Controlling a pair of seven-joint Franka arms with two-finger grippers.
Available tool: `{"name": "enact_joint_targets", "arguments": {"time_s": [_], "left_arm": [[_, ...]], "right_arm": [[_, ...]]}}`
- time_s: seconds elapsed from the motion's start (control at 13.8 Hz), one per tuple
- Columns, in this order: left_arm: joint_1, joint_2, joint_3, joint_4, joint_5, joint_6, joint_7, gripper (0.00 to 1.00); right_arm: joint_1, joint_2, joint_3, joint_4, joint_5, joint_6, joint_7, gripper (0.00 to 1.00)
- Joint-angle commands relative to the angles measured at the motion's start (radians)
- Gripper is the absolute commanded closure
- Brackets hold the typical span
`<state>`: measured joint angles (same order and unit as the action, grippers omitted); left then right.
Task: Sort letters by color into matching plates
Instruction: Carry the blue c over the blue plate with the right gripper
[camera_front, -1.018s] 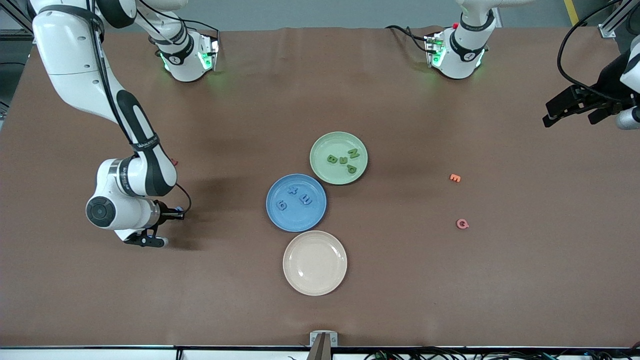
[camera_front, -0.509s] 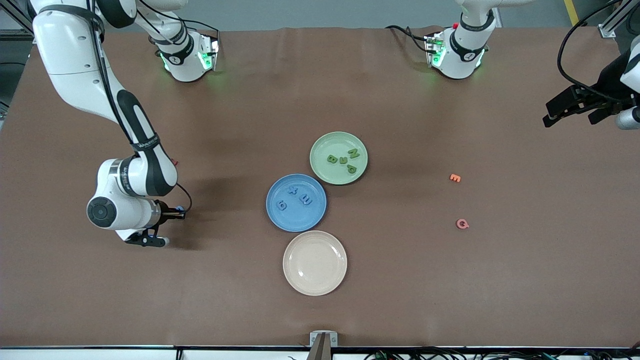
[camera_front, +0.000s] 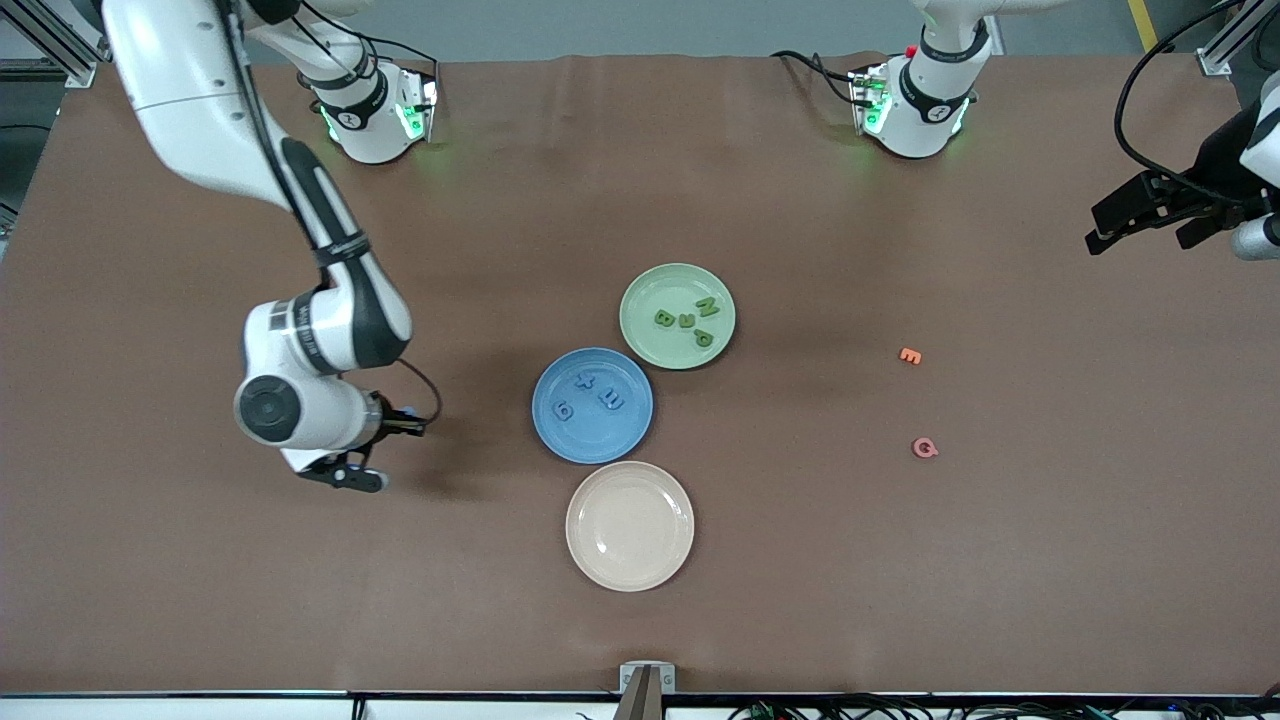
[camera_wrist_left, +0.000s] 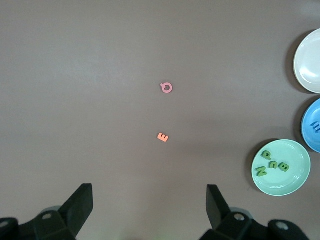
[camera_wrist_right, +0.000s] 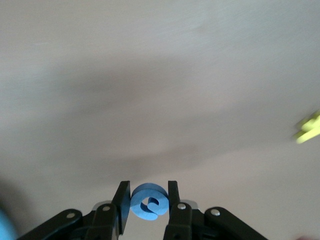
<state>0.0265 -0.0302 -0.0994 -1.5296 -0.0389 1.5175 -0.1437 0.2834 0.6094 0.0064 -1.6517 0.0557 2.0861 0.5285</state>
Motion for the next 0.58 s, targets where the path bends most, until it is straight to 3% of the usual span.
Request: {"name": "enact_joint_targets", "arguments": {"time_s": [0.0, 0.15, 0.29, 0.51], "left_arm": [[0.006, -0.01, -0.002, -0.01, -0.007, 0.01, 0.016, 0.0], [0.006, -0.008, -0.002, -0.01, -0.007, 0.01, 0.016, 0.0], [0.006, -0.008, -0.002, -0.007, -0.007, 0.01, 0.016, 0.0], [0.004, -0.007, -0.002, -0.01, -0.007, 0.01, 0.016, 0.0]], "right_arm": [[0.106, 0.006, -0.008, 0.056, 0.004, -0.006, 0.204, 0.87], [0.152, 0.05, -0.006, 0.127, 0.007, -0.001, 0.293, 0.87], [0.198, 0.099, -0.008, 0.194, 0.067, 0.017, 0.336, 0.87], [0.243, 0.142, -0.008, 0.225, 0.087, 0.125, 0.395, 0.87]]}}
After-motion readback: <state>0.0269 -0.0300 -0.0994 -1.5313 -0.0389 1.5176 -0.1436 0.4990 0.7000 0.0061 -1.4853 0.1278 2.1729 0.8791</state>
